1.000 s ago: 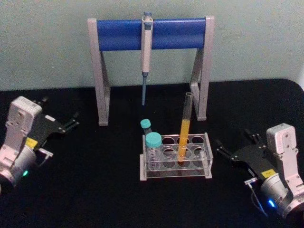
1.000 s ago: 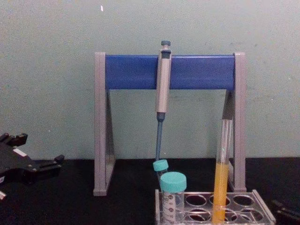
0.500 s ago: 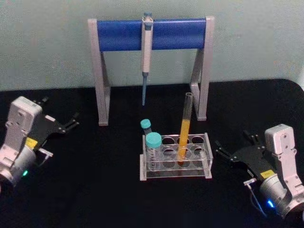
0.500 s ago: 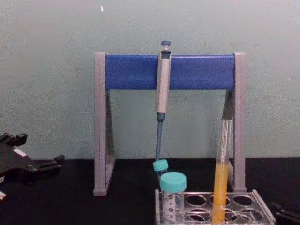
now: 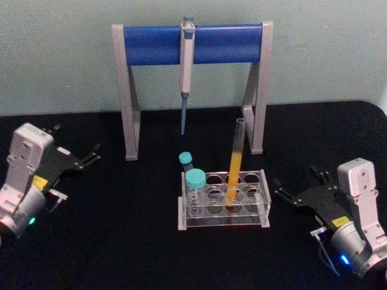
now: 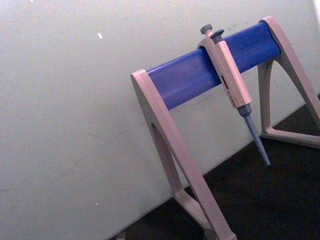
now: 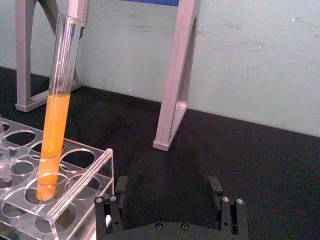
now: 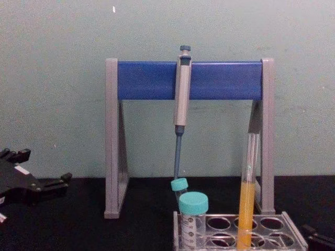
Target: Pick up the test tube from the test tube rack, shake it, then place it back into the test tube rack.
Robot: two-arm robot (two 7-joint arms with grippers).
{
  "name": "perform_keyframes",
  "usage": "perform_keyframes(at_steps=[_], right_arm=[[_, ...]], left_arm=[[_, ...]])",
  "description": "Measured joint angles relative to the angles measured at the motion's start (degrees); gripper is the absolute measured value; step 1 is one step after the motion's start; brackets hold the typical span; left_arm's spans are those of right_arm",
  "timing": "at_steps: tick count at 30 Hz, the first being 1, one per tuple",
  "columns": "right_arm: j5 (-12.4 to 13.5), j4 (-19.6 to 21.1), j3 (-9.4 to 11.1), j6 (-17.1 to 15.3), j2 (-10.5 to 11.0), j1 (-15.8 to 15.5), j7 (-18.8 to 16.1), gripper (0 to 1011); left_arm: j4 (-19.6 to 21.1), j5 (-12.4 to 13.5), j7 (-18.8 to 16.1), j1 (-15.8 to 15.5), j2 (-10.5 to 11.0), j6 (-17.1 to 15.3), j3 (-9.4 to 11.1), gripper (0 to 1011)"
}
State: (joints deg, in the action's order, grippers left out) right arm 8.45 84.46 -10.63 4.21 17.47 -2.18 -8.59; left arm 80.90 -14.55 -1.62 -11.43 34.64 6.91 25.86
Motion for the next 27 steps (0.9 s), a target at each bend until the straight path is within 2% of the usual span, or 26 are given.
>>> perform_keyframes(at_steps=[27], right_arm=[[0.1, 0.1, 0.0, 0.0, 0.0, 0.0, 0.0, 1000]], left_arm=[[0.0, 0.0, 0.0, 0.0, 0.0, 0.0, 0.0, 1001]])
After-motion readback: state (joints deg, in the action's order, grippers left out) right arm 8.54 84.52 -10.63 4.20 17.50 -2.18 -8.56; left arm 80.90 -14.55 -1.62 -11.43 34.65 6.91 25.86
